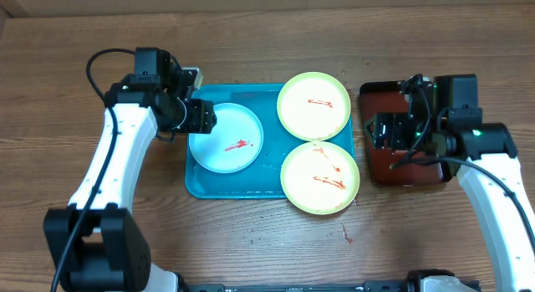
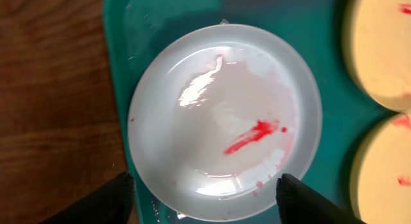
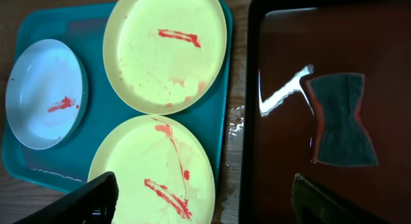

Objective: Clean dirty plates on tray and stack at the side

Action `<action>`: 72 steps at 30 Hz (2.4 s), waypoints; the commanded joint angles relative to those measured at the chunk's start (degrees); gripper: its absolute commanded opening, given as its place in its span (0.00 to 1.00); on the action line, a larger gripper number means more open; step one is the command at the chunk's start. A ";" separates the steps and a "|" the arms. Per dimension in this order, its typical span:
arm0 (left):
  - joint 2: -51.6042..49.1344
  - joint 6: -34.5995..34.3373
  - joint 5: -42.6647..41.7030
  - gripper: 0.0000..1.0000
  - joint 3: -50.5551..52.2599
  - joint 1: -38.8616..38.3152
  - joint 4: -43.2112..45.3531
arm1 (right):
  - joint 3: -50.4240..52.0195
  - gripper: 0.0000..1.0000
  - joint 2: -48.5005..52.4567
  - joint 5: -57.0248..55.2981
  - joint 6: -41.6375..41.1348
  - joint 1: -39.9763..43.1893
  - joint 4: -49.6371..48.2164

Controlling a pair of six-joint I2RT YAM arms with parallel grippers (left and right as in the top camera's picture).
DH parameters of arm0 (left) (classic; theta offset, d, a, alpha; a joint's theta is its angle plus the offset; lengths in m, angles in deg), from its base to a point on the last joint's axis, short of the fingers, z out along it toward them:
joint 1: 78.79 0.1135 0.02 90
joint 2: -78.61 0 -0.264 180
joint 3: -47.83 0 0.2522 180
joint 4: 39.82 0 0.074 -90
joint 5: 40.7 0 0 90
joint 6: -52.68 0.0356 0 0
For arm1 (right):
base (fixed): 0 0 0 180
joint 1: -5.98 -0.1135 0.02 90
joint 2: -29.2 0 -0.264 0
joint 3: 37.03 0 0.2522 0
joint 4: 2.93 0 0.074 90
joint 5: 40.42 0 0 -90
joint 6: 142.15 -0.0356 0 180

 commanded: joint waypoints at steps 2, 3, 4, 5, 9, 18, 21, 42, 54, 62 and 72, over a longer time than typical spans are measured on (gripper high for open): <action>-4.81 -9.03 6.34 0.64 -1.20 0.24 0.59 | -1.14 0.86 1.51 0.04 -0.09 -0.26 0.15; -5.68 -9.86 6.36 0.61 -1.20 0.24 0.72 | -1.14 0.84 1.68 -1.01 -0.52 -0.24 0.17; -6.64 -10.69 6.38 0.59 -1.20 0.24 0.79 | -1.14 0.83 1.73 -2.86 -2.19 -0.15 0.13; -7.56 -11.37 6.38 0.58 -1.20 0.24 0.90 | -1.14 0.82 1.73 -5.62 -4.90 0.15 0.04; -10.49 -12.28 6.58 0.55 -1.20 0.24 1.01 | -1.14 0.80 1.73 -10.23 -10.88 2.82 -0.35; -12.94 -12.26 12.24 0.49 -1.20 0.24 0.22 | -1.14 0.79 1.73 -9.66 -11.82 6.34 -0.48; -12.94 -12.28 12.33 0.49 -1.18 0.22 0.11 | -1.14 0.79 1.73 -9.66 -11.82 6.34 -0.50; -13.53 -18.58 16.96 0.38 -1.11 -2.75 -5.16 | -1.14 0.79 1.73 -10.14 -11.80 6.34 -0.33; -17.70 -20.20 13.35 0.33 -0.66 -3.89 -4.46 | -1.03 0.77 1.73 -10.34 -11.85 6.34 -0.37; -19.06 -20.20 13.35 0.15 -0.66 -3.89 -2.36 | -0.76 0.69 2.03 -11.63 -12.00 6.71 -1.38; -19.06 -19.93 15.08 0.35 -0.66 -3.85 5.09 | -0.76 0.65 11.28 -13.77 -11.56 7.04 -8.55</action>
